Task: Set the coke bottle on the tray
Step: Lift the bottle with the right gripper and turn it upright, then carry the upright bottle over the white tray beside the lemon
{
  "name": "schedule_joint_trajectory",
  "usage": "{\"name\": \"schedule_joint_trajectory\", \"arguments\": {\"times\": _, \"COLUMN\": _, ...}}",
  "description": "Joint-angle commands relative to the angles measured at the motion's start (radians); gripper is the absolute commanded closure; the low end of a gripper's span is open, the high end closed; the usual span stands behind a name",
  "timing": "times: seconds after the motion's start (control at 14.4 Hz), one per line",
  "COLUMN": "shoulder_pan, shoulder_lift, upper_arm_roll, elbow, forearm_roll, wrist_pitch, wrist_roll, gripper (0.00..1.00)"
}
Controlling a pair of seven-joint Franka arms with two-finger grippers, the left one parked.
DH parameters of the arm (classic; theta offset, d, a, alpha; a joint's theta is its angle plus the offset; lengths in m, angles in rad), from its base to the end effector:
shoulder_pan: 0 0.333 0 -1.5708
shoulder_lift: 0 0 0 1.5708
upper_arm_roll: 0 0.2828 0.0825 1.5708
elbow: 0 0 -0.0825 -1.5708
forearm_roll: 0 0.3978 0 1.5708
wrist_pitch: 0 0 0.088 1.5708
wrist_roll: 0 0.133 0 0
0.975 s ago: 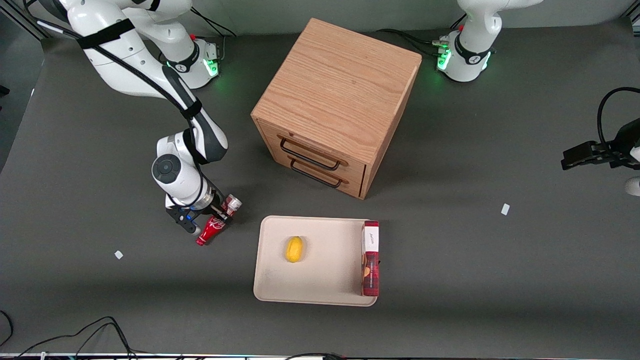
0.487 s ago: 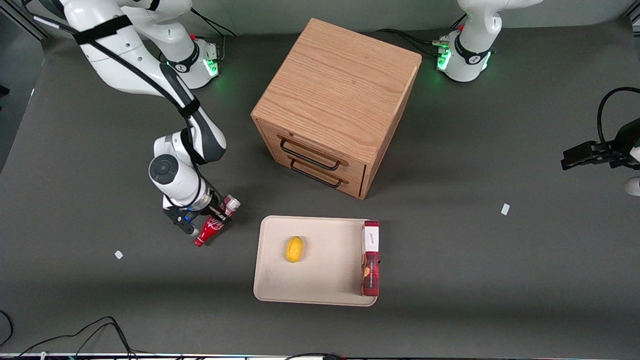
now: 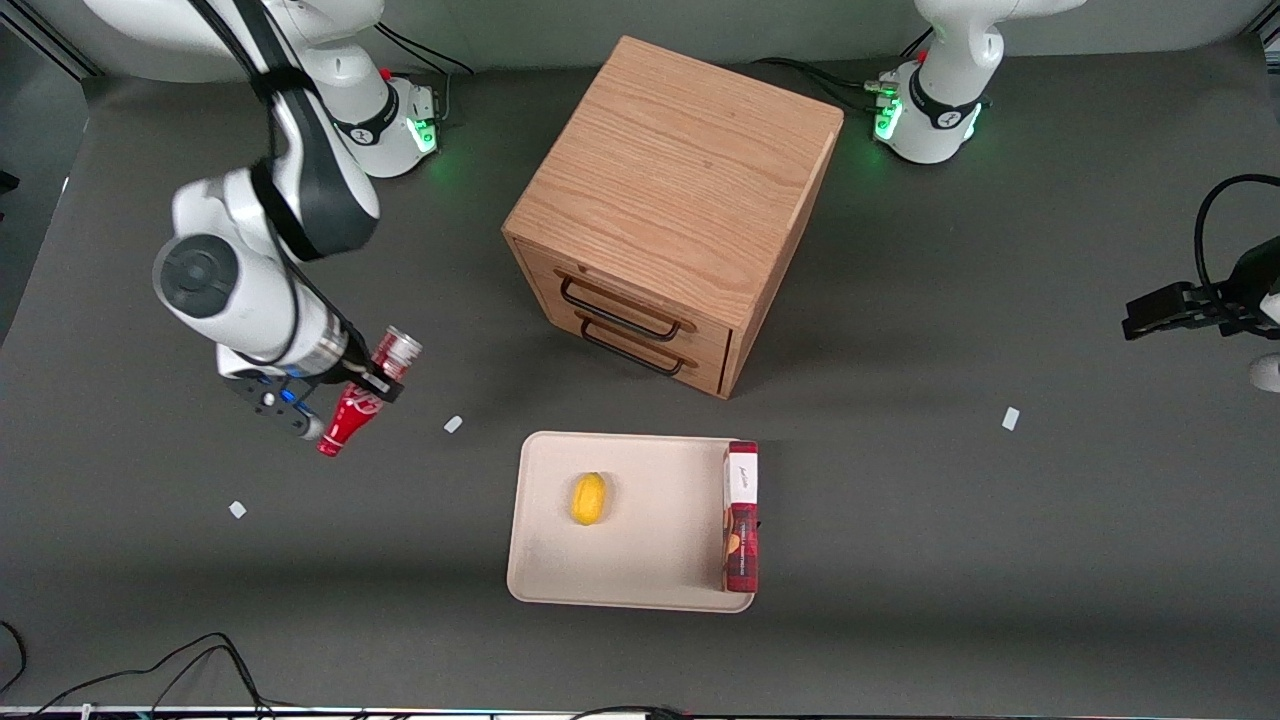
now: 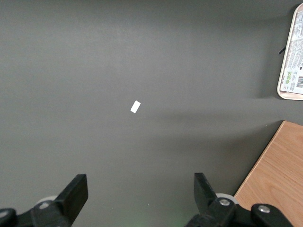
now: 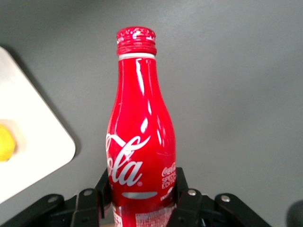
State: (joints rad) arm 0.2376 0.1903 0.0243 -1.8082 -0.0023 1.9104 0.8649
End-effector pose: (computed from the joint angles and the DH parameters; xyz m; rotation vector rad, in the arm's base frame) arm 0.5861 0.1565 0.3650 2.9552 -0.9180 -0.1173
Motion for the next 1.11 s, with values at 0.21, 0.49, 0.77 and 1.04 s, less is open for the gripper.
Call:
{"name": "schedule_joint_trajectory", "arguments": {"times": 0.21, "shoulder_pan": -0.034, "shoulder_lift": 0.064, "upper_arm_roll": -0.004, "elbow": 0.327, "forearm_roll": 0.057, "wrist_pitch": -0.269, "wrist_roll": -0.107, "gripper": 1.00}}
{"name": "schedule_joint_trajectory", "arguments": {"times": 0.49, "shoulder_pan": -0.017, "shoulder_lift": 0.285, "upper_arm_roll": -0.001, "elbow": 0.660, "forearm_roll": 0.058, "wrist_pitch": -0.439, "wrist_roll": -0.118, "gripper": 1.00}}
{"name": "schedule_joint_trajectory", "arguments": {"times": 0.77, "shoulder_pan": 0.058, "shoulder_lift": 0.487, "upper_arm_roll": -0.009, "elbow": 0.867, "forearm_roll": 0.050, "wrist_pitch": -0.426, "wrist_roll": -0.119, "gripper": 1.00}}
{"name": "schedule_joint_trajectory", "arguments": {"times": 1.04, "shoulder_pan": 0.120, "shoulder_lift": 0.612, "upper_arm_roll": -0.014, "elbow": 0.908, "forearm_roll": 0.048, "wrist_pitch": -0.257, "wrist_roll": -0.118, "gripper": 1.00}}
